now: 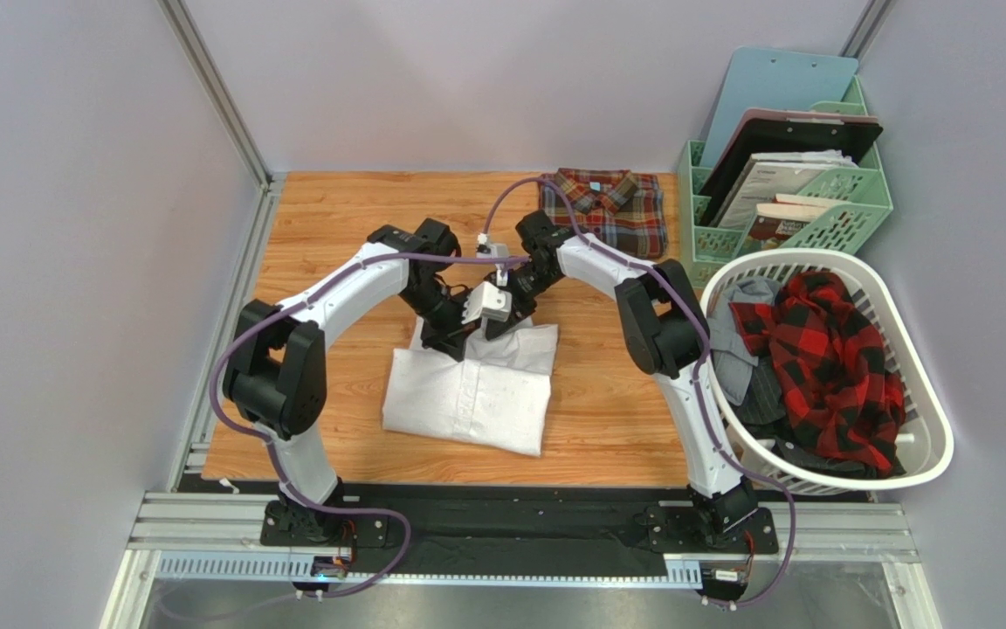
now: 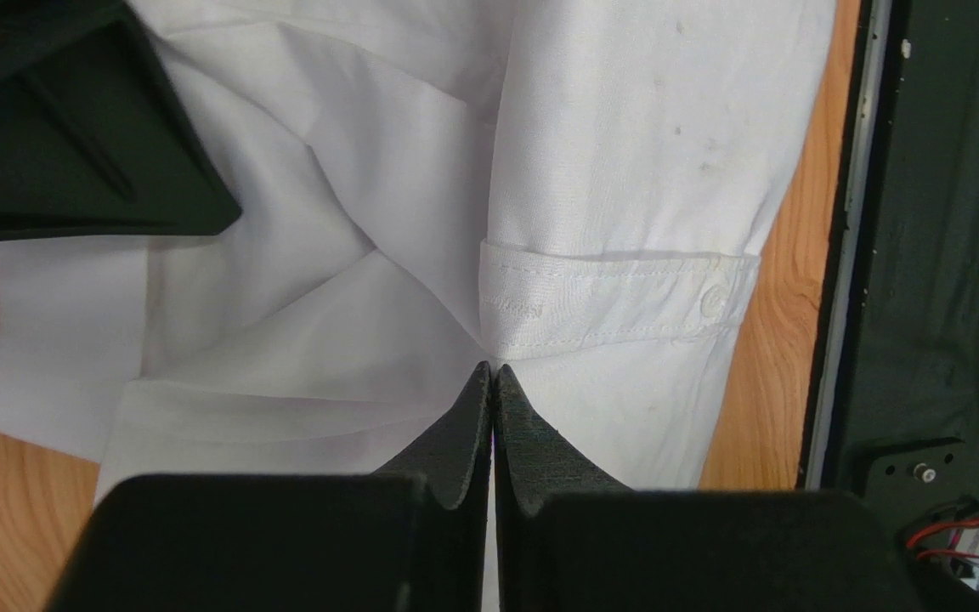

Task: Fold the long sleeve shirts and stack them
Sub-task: Fold the shirt

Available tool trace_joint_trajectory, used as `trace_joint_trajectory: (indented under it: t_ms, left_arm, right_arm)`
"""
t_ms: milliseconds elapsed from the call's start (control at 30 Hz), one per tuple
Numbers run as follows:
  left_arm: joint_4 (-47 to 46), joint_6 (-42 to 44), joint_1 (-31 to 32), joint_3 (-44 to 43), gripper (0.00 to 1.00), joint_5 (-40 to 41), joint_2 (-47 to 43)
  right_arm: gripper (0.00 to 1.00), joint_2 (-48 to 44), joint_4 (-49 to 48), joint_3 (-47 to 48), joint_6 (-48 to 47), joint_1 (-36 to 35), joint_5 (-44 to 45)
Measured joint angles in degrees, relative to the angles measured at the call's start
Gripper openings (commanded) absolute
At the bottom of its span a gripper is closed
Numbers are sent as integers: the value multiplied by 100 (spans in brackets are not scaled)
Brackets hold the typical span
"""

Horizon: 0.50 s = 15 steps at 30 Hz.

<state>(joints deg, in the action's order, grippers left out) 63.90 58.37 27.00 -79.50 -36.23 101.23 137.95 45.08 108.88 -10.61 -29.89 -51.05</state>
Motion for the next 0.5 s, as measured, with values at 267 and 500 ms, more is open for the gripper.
trace_joint_trajectory:
  t_ms: [267, 500]
  left_arm:
    - [76, 13, -199, -564, 0, 7, 522]
    - [22, -35, -214, -625, 0, 20, 542]
  right_arm:
    - [28, 0, 68, -72, -149, 0, -39]
    - [28, 0, 245, -9, -323, 0, -35]
